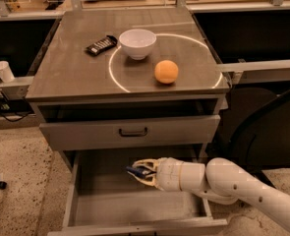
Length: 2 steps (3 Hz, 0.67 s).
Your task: Place rxbar blueberry into middle drawer
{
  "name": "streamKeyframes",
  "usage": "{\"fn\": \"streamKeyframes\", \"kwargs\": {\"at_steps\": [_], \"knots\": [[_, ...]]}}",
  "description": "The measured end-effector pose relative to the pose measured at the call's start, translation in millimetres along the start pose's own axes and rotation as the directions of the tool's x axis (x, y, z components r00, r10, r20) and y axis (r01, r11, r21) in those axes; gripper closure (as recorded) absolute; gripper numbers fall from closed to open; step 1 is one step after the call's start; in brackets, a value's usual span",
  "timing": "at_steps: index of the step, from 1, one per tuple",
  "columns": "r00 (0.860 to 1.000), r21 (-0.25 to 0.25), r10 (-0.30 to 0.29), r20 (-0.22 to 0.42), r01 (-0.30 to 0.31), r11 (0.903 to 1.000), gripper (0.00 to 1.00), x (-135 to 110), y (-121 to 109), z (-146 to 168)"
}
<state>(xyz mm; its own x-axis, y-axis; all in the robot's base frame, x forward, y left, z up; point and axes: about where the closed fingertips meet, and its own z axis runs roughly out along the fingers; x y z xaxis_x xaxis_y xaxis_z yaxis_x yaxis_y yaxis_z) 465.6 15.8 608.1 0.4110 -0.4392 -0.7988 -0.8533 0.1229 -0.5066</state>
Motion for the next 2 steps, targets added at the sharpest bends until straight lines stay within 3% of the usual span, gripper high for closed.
{"fn": "streamKeyframes", "kwargs": {"at_steps": [2], "knots": [[0.985, 0.008, 0.17, -0.037, -0.17, 0.9854, 1.0, 104, 14, 30]]}}
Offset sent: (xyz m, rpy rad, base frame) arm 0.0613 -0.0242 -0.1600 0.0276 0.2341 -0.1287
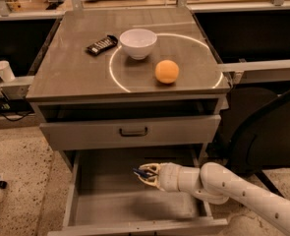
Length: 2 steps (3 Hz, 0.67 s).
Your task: Place rxbar blueberry into middle drawer
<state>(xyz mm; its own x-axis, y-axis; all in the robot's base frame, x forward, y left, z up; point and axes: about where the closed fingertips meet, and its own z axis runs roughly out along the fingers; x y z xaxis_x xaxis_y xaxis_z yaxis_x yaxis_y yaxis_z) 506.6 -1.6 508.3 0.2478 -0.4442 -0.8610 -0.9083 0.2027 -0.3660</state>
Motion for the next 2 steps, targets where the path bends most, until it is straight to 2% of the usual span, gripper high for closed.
{"fn": "streamKeyframes", "kwargs": {"at_steps": [2], "knots": [[0.997, -0.055, 0.071, -0.033, -0.073, 0.9958, 1.0, 53, 2, 47]]}}
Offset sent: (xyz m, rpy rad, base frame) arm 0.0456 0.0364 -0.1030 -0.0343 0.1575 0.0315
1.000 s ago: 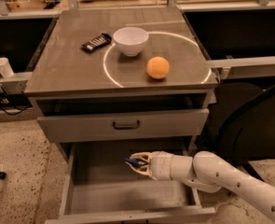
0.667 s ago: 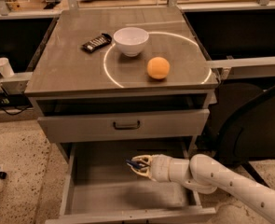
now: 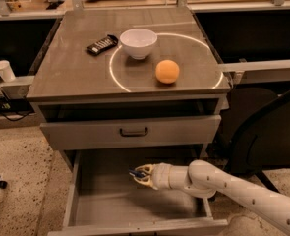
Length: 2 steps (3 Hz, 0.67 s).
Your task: Place rxbar blueberry into middle drawer
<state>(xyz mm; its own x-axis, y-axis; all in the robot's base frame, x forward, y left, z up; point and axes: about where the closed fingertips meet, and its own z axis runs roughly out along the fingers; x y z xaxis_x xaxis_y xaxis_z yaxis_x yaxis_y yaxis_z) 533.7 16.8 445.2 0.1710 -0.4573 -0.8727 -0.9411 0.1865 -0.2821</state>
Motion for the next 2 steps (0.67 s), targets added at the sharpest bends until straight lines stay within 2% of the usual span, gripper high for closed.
{"fn": "streamKeyframes", "kwargs": {"at_steps": [1, 2], "knots": [[0.999, -0.037, 0.05, -0.016, -0.05, 0.998, 0.81, 21.9, 8.1, 21.3], [0.998, -0.043, 0.054, -0.018, -0.054, 0.9976, 0.58, 24.2, 9.4, 24.4]]}}
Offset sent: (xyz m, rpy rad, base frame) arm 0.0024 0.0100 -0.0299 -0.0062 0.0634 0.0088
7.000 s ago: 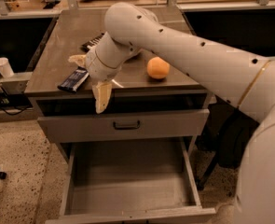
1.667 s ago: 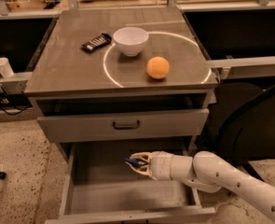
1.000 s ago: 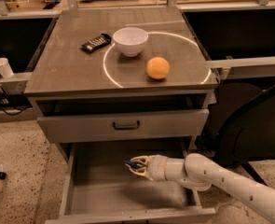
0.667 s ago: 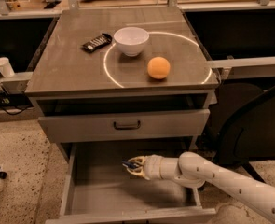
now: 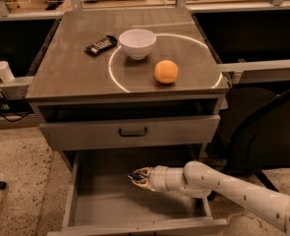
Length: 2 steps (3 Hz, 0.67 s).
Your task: Place rxbar blueberry into middle drawer
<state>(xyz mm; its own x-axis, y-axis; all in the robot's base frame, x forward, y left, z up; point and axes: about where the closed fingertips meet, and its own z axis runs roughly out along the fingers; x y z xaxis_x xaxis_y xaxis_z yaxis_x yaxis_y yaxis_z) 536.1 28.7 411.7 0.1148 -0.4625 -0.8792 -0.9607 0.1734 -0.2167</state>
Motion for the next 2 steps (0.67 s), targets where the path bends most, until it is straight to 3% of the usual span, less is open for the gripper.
{"fn": "streamKeyframes", "kwargs": {"at_steps": [2], "knots": [[1.0, 0.0, 0.0, 0.0, 0.0, 1.0, 0.11, 0.0, 0.0, 0.0]]}}
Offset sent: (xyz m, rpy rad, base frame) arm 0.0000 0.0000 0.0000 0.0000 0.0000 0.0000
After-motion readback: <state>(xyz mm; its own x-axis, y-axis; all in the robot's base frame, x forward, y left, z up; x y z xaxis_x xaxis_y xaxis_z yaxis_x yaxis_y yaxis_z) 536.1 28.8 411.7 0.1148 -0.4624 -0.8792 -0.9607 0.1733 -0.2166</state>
